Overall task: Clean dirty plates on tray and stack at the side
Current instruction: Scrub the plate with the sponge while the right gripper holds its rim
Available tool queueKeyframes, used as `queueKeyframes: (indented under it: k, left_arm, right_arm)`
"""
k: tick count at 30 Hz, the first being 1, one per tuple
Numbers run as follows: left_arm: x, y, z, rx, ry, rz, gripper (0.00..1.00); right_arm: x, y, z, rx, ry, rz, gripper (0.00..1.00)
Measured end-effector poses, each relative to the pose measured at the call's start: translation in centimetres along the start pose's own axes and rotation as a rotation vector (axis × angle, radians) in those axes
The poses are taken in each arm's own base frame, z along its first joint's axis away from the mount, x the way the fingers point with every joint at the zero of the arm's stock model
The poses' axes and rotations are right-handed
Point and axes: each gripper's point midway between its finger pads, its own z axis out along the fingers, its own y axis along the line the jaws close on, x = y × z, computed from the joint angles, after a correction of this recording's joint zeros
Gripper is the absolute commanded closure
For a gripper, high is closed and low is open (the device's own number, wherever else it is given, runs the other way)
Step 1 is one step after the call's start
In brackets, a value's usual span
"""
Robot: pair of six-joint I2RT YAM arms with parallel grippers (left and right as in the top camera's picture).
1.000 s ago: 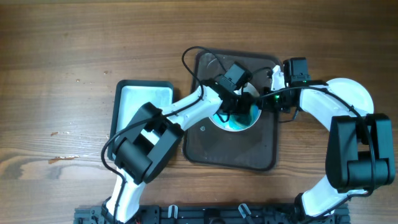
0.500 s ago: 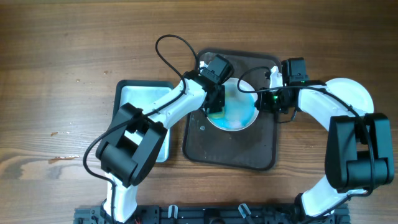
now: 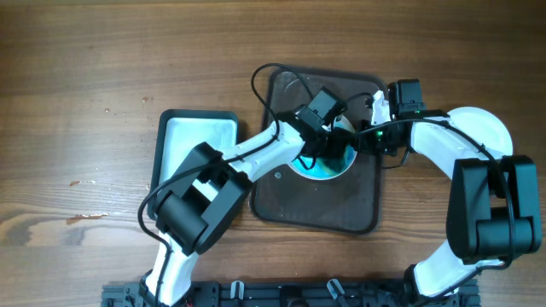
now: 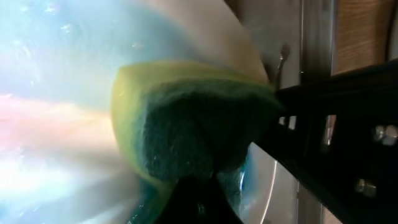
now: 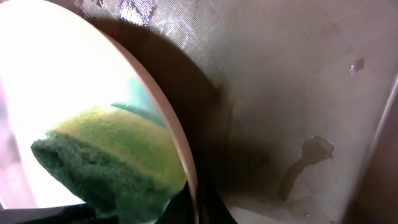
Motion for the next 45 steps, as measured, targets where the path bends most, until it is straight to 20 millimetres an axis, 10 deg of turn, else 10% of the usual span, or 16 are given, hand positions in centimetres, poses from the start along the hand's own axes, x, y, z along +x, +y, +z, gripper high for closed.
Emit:
queueKeyframes:
  k: [12,26,45]
  left_arm:
    - [-1.6,11.5,-6.1,-0.480,-0.057,-0.063,0.96]
    - [-5.9,5.7,-3.8,-0.150,-0.227,-0.163,0.96]
    - [-2.2,1.5,-0.3,0.005,-0.046,-0.178,0.96]
  right_arm:
    - [0.1,0.4,0.1,-0.011,0.004,-0.003,0.96]
    - [0.2,0.4,0.1,-0.011,0.005,0.012,0.96]
    - [0.1,0.2,0.1,-0.008,0.004,0.015,0.96]
